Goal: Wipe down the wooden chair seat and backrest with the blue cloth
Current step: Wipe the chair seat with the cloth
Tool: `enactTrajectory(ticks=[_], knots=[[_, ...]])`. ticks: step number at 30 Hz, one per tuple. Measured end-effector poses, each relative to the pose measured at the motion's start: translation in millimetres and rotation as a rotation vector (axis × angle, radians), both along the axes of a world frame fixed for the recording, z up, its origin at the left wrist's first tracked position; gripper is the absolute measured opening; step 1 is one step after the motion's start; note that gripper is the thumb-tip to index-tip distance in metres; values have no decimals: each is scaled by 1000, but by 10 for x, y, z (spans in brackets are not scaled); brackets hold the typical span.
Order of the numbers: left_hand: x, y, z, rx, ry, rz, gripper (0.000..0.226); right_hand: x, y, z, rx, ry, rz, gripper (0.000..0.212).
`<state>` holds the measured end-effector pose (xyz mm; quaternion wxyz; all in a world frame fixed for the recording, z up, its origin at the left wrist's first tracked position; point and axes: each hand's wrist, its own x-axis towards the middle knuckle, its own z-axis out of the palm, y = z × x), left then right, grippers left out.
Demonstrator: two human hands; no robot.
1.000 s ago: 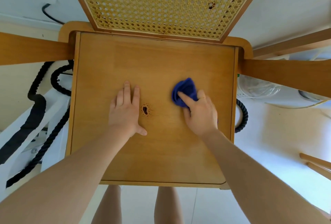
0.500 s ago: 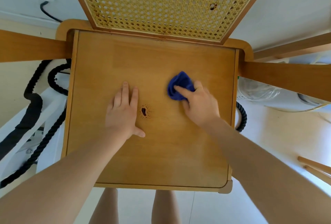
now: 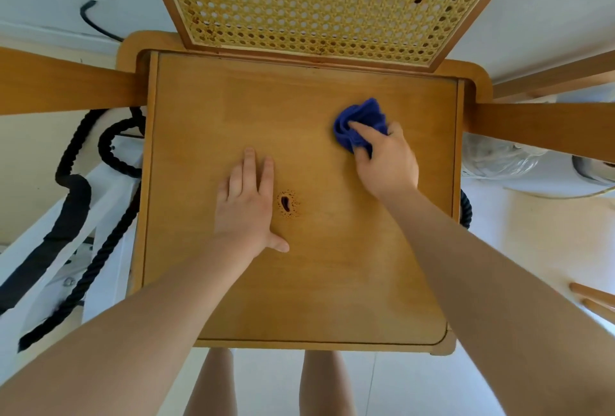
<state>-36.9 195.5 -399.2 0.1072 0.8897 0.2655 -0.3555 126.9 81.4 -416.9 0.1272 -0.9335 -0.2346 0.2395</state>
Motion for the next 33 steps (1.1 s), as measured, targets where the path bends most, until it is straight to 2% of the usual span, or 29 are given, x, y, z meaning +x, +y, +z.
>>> enactTrajectory(ticks=[3, 6, 9, 10, 13, 14, 19, 21, 22, 25, 27, 30, 33], knots=[[-32, 23, -25, -7, -10, -5, 142, -194, 62, -11, -26, -59, -32, 45], [-45, 19, -18, -30, -30, 18, 141, -451, 19, 37, -38, -39, 142, 47], [-35, 21, 0, -39, -48, 24, 141, -258, -32, 64, -71, -25, 291, 47], [-34, 25, 2, -40, -53, 22, 141, -145, -14, 59, -78, -32, 250, 46], [-46, 34, -19, -36, -64, 14, 142, 40, 97, 17, -56, -51, -77, 42], [-62, 39, -28, -40, -68, 20, 142, -22, 132, 10, -57, -71, -98, 43], [-118, 58, -42, -76, -100, 23, 135, -514, 107, 72, -63, -10, 299, 49], [-116, 129, -31, -80, -120, -16, 128, -354, 121, 71, -77, 2, 352, 48], [-119, 187, -21, -88, -144, -28, 123, -228, 143, 64, -82, -10, 304, 47], [-180, 386, 2, -92, -202, -75, 116, -26, 230, 30, -88, -41, -18, 44], [-269, 468, 17, -71, -202, -153, 116, -228, 291, 19, -94, -40, -71, 45], [-404, 512, 38, -22, -186, -173, 118, -642, 319, 78, -78, 26, 124, 48], [-475, 566, 67, 41, -141, -101, 122, -530, 295, 89, -85, 33, 277, 47]])
